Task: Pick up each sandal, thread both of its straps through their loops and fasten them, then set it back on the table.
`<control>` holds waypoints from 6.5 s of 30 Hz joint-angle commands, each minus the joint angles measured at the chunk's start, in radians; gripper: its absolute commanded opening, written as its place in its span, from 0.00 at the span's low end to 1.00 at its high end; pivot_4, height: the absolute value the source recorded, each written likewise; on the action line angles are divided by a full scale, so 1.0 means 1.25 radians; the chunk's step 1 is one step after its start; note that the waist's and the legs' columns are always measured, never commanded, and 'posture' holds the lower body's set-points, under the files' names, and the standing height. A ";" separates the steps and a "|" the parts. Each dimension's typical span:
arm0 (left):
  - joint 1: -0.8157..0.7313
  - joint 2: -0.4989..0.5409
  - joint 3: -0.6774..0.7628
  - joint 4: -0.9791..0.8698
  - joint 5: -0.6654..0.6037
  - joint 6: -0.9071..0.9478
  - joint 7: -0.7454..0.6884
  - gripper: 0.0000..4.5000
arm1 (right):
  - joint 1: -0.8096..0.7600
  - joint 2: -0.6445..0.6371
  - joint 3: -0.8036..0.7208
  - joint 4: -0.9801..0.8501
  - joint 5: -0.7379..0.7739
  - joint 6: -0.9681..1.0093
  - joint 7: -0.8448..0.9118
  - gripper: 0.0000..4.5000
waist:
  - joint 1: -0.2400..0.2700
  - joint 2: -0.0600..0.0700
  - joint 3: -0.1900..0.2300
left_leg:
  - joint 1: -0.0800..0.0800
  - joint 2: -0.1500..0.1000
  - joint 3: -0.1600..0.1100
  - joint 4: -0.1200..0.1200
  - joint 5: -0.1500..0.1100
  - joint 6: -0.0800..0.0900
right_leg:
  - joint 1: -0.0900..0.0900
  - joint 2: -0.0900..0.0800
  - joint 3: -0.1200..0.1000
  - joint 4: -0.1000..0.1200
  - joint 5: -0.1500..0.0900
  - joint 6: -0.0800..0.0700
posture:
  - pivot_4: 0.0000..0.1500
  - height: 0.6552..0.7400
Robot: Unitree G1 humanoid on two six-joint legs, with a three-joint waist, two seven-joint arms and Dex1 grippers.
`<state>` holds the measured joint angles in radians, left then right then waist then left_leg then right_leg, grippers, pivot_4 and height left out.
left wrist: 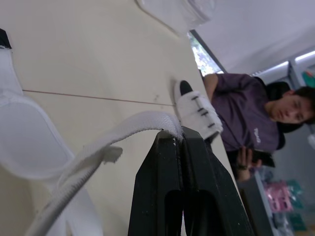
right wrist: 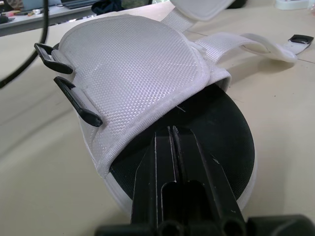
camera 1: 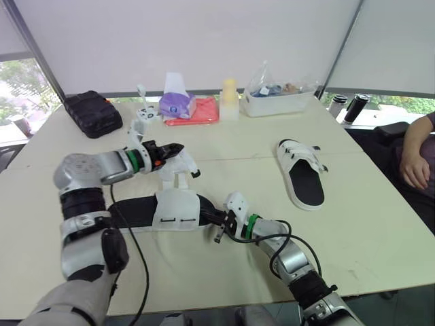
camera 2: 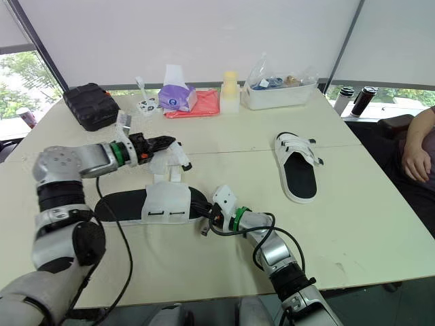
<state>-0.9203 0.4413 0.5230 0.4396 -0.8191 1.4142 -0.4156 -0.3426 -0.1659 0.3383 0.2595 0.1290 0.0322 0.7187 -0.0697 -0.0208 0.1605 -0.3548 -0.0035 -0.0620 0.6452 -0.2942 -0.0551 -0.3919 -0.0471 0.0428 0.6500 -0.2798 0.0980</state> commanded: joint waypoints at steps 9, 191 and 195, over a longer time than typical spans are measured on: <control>0.160 0.200 -0.237 -0.140 -0.043 0.001 -0.382 0.01 | 0.041 -0.010 0.033 0.076 -0.048 0.050 -0.001 0.00 | 0.000 0.000 0.000 | 0.000 0.001 0.000 -0.001 0.000 0.000 | -0.001 0.000 0.001 0.000 0.000 -0.001 | 1.00 1.00; 0.329 0.332 -0.274 -0.119 0.100 -0.459 -0.425 0.65 | 0.032 -0.027 0.018 0.119 -0.051 0.052 0.026 0.00 | 0.019 -0.003 -0.002 | 0.005 0.002 0.000 -0.012 0.001 -0.001 | 0.000 0.000 -0.001 -0.002 -0.005 -0.008 | 1.00 1.00; 0.341 0.303 -0.277 -0.145 0.105 -0.452 -0.428 0.65 | 0.032 -0.026 0.018 0.119 -0.052 0.054 0.026 0.00 | 0.020 -0.003 -0.002 | 0.005 0.003 -0.001 -0.012 0.001 -0.001 | 0.000 0.000 -0.001 -0.003 -0.005 -0.008 | 1.00 1.00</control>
<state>-0.4853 0.8168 0.1700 0.2975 -0.6876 0.8486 -0.9414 -0.3620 -0.1763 0.3307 0.2919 0.1281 0.0221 0.7698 -0.0451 -0.0250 0.1575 -0.3487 -0.0001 -0.0628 0.6306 -0.2935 -0.0559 -0.3916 -0.0475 0.0422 0.6469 -0.2857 0.0885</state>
